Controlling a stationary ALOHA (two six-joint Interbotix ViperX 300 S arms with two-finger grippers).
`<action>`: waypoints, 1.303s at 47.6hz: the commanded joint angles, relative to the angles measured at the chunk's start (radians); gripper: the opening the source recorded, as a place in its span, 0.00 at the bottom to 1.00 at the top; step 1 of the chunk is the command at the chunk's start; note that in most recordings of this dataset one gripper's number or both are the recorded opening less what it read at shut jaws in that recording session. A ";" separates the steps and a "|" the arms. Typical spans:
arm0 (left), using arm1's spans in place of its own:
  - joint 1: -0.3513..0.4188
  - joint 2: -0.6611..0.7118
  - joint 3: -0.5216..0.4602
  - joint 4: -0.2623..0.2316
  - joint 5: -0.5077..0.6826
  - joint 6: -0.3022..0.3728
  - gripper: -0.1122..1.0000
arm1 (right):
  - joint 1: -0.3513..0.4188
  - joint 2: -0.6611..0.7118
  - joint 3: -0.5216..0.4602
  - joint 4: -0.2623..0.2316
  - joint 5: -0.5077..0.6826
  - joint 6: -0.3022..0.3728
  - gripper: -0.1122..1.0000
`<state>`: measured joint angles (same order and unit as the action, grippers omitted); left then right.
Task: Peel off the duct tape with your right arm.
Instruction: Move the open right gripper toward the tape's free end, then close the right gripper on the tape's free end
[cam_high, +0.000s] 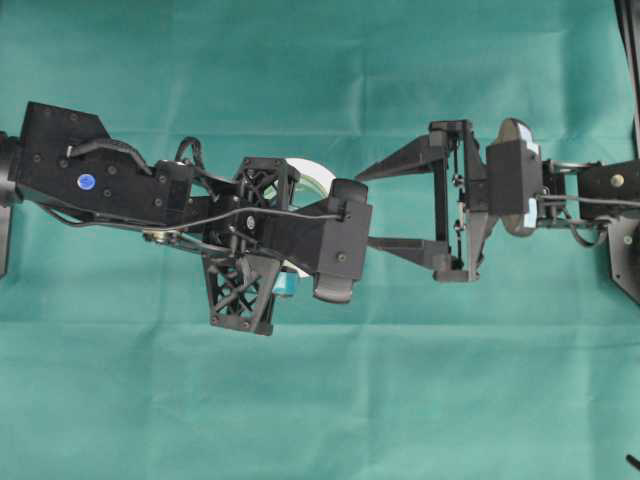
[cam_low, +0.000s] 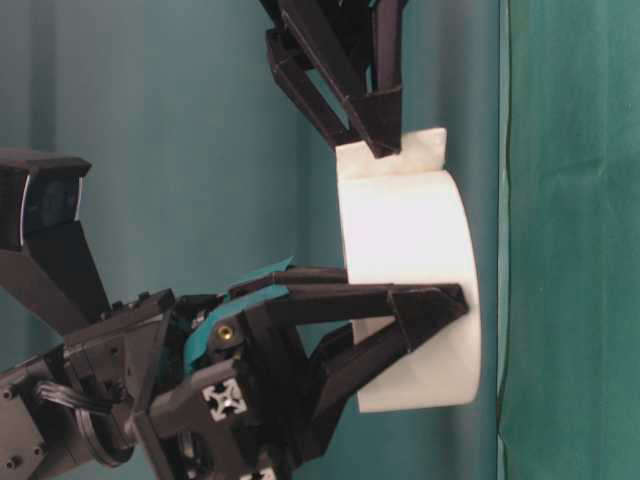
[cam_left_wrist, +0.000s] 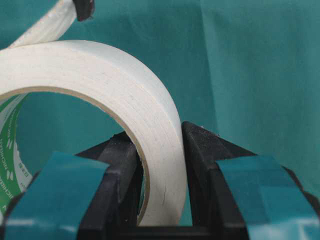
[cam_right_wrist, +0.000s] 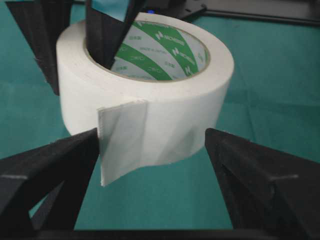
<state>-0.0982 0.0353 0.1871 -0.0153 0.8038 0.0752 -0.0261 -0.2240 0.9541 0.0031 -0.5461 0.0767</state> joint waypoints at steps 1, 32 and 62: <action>-0.008 -0.023 -0.028 0.003 -0.003 0.002 0.28 | -0.009 -0.008 -0.015 0.008 -0.011 0.002 0.75; -0.015 -0.025 -0.026 0.003 -0.002 0.002 0.28 | 0.003 0.025 -0.032 0.006 -0.012 0.005 0.72; -0.015 -0.025 -0.023 0.003 0.002 0.002 0.28 | 0.005 0.018 -0.025 0.005 -0.011 0.005 0.06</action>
<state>-0.1089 0.0353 0.1871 -0.0138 0.8099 0.0736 -0.0184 -0.1902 0.9449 0.0077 -0.5461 0.0798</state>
